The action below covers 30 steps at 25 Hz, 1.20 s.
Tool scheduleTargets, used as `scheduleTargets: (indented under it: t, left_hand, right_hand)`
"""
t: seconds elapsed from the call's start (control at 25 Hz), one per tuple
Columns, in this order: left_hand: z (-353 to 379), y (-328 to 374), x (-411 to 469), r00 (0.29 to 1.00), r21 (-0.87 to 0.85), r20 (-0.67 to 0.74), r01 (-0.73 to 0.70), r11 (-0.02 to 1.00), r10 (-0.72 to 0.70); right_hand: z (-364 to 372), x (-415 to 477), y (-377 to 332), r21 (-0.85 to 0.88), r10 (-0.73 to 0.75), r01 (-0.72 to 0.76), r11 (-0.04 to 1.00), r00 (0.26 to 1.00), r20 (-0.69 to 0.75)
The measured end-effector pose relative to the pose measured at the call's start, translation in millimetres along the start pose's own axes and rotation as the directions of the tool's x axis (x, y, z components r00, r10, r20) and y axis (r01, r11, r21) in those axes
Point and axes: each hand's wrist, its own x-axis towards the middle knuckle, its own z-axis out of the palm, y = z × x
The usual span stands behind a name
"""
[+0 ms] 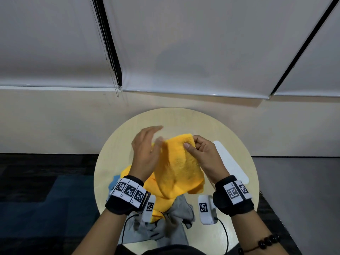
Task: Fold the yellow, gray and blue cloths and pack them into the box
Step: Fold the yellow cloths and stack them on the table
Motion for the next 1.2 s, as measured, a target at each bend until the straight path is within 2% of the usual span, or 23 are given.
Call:
scheduleTargets:
  t: [0.04, 0.12, 0.32, 0.4, 0.52, 0.6, 0.68, 0.8, 0.96, 1.08, 1.2]
  left_hand:
    - [2.3, 4.4, -0.2, 0.994, -0.013, 0.083, -0.064, 0.998, 0.064]
    - [5.1, 9.2, 1.4, 0.975, -0.081, 0.196, -0.090, 0.993, 0.104]
    - [7.5, 12.9, 8.0, 0.954, -0.076, 0.254, -0.147, 0.986, 0.161]
    - [10.0, 15.3, 7.4, 0.962, -0.056, 0.222, -0.153, 0.987, 0.162]
    - [2.8, 15.8, 12.7, 0.986, -0.157, 0.080, -0.132, 0.979, 0.146]
    - [-4.6, 12.6, 19.7, 0.987, -0.166, 0.002, -0.159, 0.973, 0.162]
    - [-8.5, 9.6, 24.1, 0.987, -0.163, -0.032, -0.160, 0.974, 0.157]
    - [-8.4, 7.4, 26.2, 0.990, -0.190, -0.069, -0.138, 0.972, 0.127]
    - [-13.8, 9.7, 30.9, 0.983, -0.209, -0.127, -0.156, 0.965, 0.131]
    - [-16.1, 14.0, 36.5, 0.981, -0.193, -0.091, -0.188, 0.963, 0.173]
    - [-14.2, 16.4, 37.2, 0.975, -0.165, -0.052, -0.220, 0.961, 0.215]
  right_hand:
    - [2.0, -0.2, -0.1, -0.055, -0.005, 0.006, 0.998, 1.000, 0.020]
    - [4.0, -1.0, 0.8, -0.123, -0.016, 0.023, 0.992, 0.998, 0.060]
    - [5.2, -5.9, 3.0, -0.207, -0.019, 0.039, 0.978, 0.995, 0.098]
    - [3.1, -6.5, 8.0, -0.279, -0.011, 0.039, 0.959, 0.995, 0.099]
    - [-11.9, -8.1, 23.9, -0.500, 0.033, 0.047, 0.865, 0.988, 0.150]
    - [-24.4, -10.1, 37.3, -0.557, 0.103, 0.009, 0.831, 0.980, 0.169]
    - [-31.5, -11.8, 46.1, -0.556, 0.155, -0.025, 0.831, 0.970, 0.188]
    - [-32.3, -15.6, 49.6, -0.468, 0.246, -0.106, 0.877, 0.937, 0.250]
    - [-34.3, -21.6, 57.5, -0.540, 0.386, -0.204, 0.817, 0.888, 0.249]
    - [-28.1, -21.2, 52.0, -0.474, 0.319, -0.210, 0.855, 0.934, 0.160]
    - [-20.9, -14.6, 36.7, -0.399, 0.183, -0.106, 0.911, 0.970, 0.162]
